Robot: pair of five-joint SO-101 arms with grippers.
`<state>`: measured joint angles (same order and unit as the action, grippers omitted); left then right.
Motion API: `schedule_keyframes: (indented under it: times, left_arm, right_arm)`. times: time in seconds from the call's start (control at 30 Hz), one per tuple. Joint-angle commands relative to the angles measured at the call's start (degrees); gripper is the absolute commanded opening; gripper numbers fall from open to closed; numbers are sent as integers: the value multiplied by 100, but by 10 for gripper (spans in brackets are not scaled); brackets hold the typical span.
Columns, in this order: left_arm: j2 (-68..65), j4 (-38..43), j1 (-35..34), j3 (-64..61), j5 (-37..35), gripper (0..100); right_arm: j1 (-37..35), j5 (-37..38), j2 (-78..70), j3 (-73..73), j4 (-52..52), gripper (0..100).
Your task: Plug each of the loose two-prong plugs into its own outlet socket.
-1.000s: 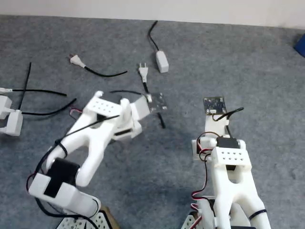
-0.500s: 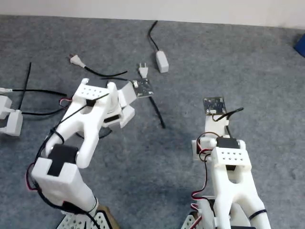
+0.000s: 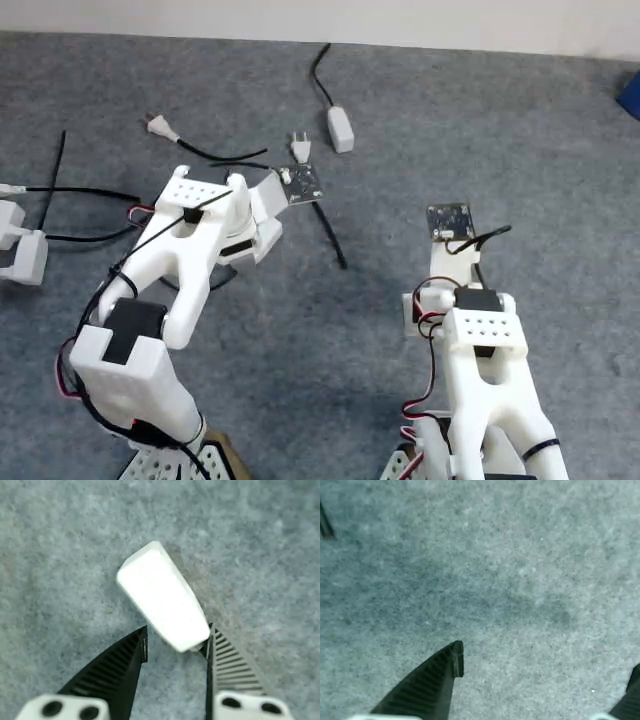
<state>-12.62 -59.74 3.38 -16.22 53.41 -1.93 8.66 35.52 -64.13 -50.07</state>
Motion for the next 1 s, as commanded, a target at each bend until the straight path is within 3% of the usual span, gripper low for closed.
schedule_keyframes:
  times: [0.0, 0.07, 0.2, 0.47, 0.7, 0.97]
  left_arm:
    - [40, 352, 57, -101, -53, 189]
    - [40, 387, 101, -136, -53, 175]
    - [110, 70, 462, -119, -141, 38]
    - [892, -888, 1930, -330, -791, 34]
    - [2519, -1609, 3327, -1385, -1099, 34]
    - [4479, -2338, 3530, -2580, -1363, 39]
  right_arm:
    - [-40, 141, 48, 22, 145, 475]
    - [-40, 141, 48, 22, 145, 475]
    - [-40, 141, 48, 22, 145, 475]
    - [-40, 141, 48, 22, 154, 475]
    - [-40, 141, 48, 22, 154, 475]
    - [-31, 149, 48, 22, 154, 475]
